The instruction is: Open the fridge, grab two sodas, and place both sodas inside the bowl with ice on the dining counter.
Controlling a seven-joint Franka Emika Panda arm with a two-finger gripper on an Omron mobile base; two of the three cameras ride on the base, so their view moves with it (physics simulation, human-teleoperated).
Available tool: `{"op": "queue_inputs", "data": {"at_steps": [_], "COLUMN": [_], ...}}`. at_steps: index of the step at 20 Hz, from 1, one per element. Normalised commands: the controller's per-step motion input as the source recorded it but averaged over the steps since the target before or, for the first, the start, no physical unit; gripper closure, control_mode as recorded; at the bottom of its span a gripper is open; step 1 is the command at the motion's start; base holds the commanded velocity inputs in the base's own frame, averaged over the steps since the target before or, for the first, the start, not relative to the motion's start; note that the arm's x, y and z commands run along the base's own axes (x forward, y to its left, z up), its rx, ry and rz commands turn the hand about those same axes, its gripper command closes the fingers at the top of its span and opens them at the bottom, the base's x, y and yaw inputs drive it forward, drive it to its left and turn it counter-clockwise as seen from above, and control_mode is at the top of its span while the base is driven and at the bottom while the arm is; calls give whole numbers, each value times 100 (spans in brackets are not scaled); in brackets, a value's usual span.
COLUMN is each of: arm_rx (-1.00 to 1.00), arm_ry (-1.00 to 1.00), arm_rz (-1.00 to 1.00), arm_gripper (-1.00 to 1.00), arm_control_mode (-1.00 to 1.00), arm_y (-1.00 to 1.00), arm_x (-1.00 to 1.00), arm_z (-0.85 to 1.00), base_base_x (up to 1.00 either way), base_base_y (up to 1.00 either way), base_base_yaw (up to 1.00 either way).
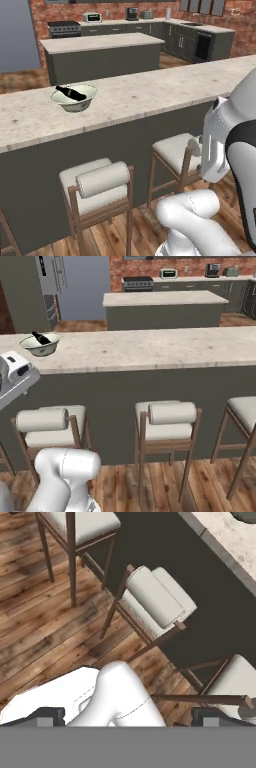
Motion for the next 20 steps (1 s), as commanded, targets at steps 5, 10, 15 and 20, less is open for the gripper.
{"op": "queue_inputs", "data": {"at_steps": [5,10,15,20], "arm_rx": [0,0,0,0], "arm_ry": [0,0,0,0], "arm_rz": [0,0,0,0], "arm_gripper": [-100,-100,-100,-100], "arm_control_mode": [100,100,100,100], "arm_y": [0,0,0,0], "arm_x": [0,0,0,0], "arm_z": [0,0,0,0], "base_base_x": [-34,-14,-2,1], "base_base_y": [-100,-100,-100,-100], "base_base_yaw": [-13,-8,-2,0]}}
